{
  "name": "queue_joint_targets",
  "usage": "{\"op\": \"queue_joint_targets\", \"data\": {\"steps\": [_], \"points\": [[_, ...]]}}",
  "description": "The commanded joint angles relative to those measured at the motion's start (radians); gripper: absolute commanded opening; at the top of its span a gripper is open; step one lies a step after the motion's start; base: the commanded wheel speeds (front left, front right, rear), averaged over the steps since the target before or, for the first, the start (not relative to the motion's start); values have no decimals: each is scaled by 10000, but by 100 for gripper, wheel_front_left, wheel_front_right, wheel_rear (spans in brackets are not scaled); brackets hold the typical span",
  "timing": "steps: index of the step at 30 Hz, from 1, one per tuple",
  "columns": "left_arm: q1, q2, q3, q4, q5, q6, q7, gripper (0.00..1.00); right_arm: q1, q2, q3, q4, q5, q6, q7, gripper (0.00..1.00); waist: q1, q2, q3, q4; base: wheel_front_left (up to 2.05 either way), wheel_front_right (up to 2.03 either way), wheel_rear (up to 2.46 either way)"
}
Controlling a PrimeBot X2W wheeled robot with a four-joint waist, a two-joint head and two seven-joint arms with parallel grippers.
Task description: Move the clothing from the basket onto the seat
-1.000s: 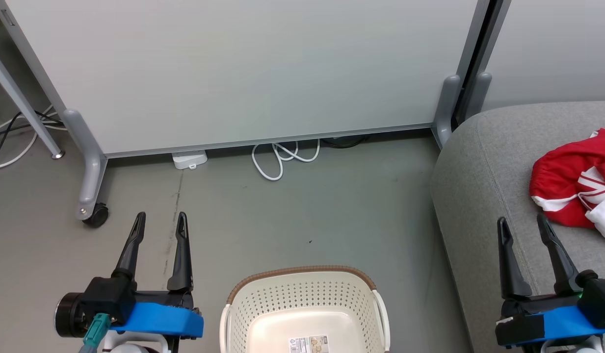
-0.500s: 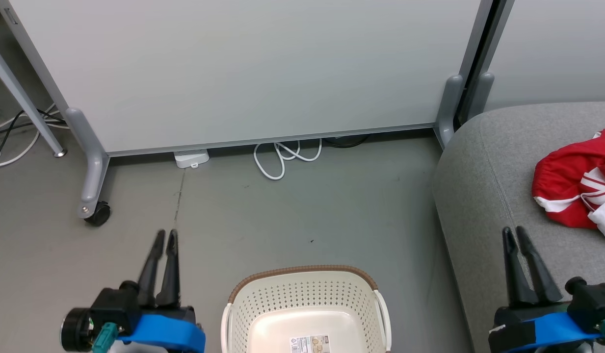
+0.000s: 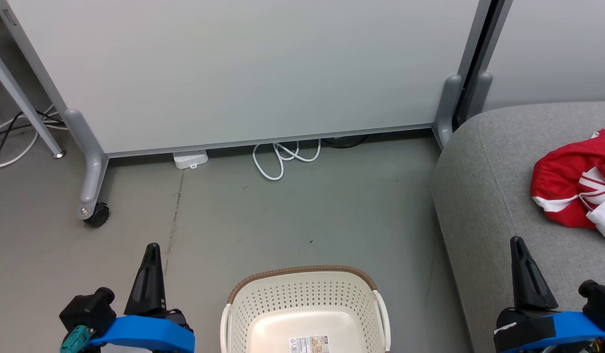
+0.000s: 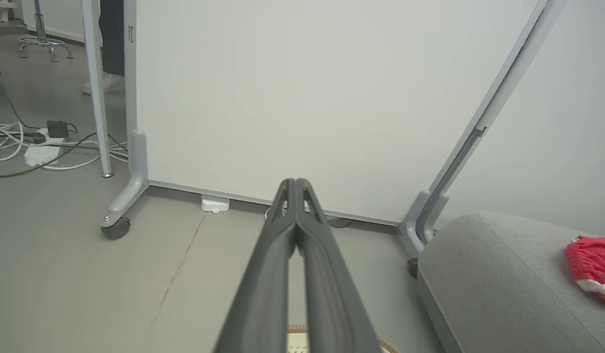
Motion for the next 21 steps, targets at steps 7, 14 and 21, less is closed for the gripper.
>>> {"op": "queue_joint_targets", "data": {"steps": [7,14,21], "points": [[-360,12,203,-147,-1568,-28,355,0,-346,8,-65,-33,1559,1,370,0,0,-1,-8,-23,0,0,0],[-431,10,324,-142,-2720,-37,633,0,-439,20,-91,51,2686,1,655,0,0,-1,-15,-44,0,0,0],[-489,9,432,-134,-3785,-47,899,0,-524,32,-117,131,3728,1,924,0,0,-1,-23,-64,0,0,0]]}}
